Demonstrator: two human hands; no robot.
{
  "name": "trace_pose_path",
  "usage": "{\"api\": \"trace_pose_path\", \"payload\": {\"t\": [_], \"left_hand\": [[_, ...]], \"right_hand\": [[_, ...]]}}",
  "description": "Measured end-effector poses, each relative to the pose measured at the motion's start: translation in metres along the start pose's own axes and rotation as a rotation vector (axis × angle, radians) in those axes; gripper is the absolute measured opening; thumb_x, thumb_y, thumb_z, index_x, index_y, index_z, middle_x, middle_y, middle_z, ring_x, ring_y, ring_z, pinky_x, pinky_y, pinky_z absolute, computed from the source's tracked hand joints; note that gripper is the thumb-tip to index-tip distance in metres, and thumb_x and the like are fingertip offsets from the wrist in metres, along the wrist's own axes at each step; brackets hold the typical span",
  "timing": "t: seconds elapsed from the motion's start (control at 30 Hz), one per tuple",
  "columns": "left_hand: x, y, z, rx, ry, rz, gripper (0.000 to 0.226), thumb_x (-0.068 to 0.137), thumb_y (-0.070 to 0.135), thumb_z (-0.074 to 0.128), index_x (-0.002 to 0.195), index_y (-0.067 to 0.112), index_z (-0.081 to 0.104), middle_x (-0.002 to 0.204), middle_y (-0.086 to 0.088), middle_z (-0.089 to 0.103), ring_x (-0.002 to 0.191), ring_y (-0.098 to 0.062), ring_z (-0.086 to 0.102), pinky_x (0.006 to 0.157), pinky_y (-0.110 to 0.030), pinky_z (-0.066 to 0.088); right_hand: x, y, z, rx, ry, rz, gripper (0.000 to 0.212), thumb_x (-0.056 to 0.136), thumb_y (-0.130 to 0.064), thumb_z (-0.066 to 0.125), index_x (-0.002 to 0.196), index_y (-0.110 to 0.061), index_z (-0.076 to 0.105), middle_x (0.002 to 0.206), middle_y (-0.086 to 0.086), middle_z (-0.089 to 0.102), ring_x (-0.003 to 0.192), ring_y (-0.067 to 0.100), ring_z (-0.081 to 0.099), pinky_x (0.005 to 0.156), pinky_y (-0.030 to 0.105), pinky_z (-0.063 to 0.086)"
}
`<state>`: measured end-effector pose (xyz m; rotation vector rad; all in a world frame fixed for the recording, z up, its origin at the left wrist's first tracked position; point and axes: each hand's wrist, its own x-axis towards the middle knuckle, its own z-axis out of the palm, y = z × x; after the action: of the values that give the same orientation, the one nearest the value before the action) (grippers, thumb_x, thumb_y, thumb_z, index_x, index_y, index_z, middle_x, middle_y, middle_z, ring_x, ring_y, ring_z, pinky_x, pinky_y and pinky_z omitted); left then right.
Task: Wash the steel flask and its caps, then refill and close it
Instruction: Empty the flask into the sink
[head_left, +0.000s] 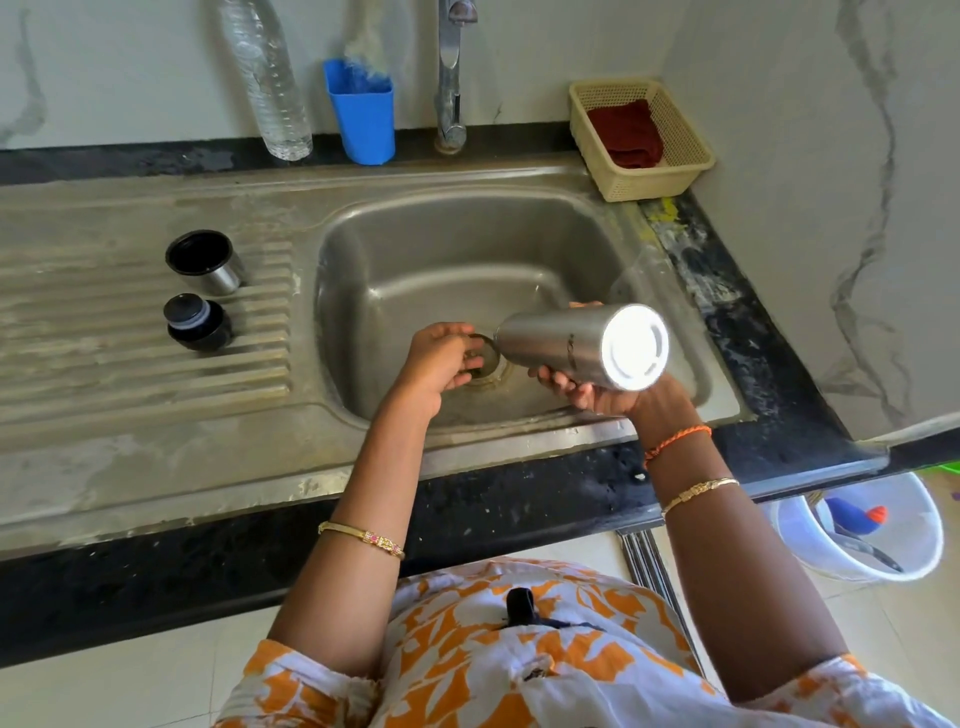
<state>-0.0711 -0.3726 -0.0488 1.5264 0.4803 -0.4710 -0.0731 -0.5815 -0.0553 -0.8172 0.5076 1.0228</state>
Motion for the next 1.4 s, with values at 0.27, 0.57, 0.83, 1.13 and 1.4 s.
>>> {"api": "trace_pose_path", "payload": {"t": [0.27,0.57,0.83,1.13,1.4], "left_hand": [[-0.016,0.01,0.017,0.024,-0.111,0.018,0.021,0.1,0.023,0.05,0.118,0.017,0.058,0.12,-0.007,0.065,0.101,-0.021,0.067,0.087,-0.03,0.051],[-0.013,0.027,0.01,-0.021,-0.146,0.076,0.025,0.1,0.035,0.044,0.119,0.025,0.057,0.117,-0.007,0.067,0.101,-0.019,0.067,0.086,-0.033,0.053],[0.0,0.033,-0.01,-0.15,-0.105,-0.096,0.031,0.097,0.05,0.045,0.108,0.023,0.056,0.112,-0.007,0.063,0.102,-0.024,0.062,0.087,-0.039,0.051],[0.028,0.025,-0.038,0.201,-0.198,0.022,0.036,0.083,0.034,0.066,0.118,0.027,0.059,0.11,0.002,0.068,0.102,-0.014,0.062,0.081,-0.029,0.048],[0.058,0.05,-0.028,-0.04,0.052,0.276,0.052,0.077,0.015,0.08,0.123,0.015,0.055,0.108,0.001,0.069,0.094,-0.008,0.067,0.07,-0.012,0.05]], "right_hand": [[0.01,-0.01,0.037,0.448,0.14,-0.239,0.056,0.082,-0.055,0.048,0.103,-0.003,0.053,0.094,0.013,0.054,0.056,0.028,0.065,0.037,0.023,0.049],[0.016,-0.018,0.06,0.247,0.29,-0.318,0.052,0.09,-0.053,0.043,0.101,-0.005,0.058,0.08,0.016,0.064,0.064,0.026,0.064,0.04,0.025,0.052],[0.039,-0.026,0.072,-0.039,0.469,-0.345,0.046,0.086,-0.049,0.057,0.109,-0.009,0.053,0.091,0.011,0.062,0.077,0.026,0.066,0.066,0.04,0.058],[0.062,-0.037,0.081,-0.408,0.553,-0.554,0.062,0.074,-0.027,0.079,0.122,-0.014,0.042,0.113,0.007,0.064,0.09,0.02,0.067,0.055,0.033,0.056],[0.08,-0.05,0.091,-1.233,0.59,-0.714,0.08,0.063,-0.026,0.083,0.131,-0.026,0.043,0.105,-0.002,0.066,0.095,0.018,0.062,0.079,0.029,0.05]]}}
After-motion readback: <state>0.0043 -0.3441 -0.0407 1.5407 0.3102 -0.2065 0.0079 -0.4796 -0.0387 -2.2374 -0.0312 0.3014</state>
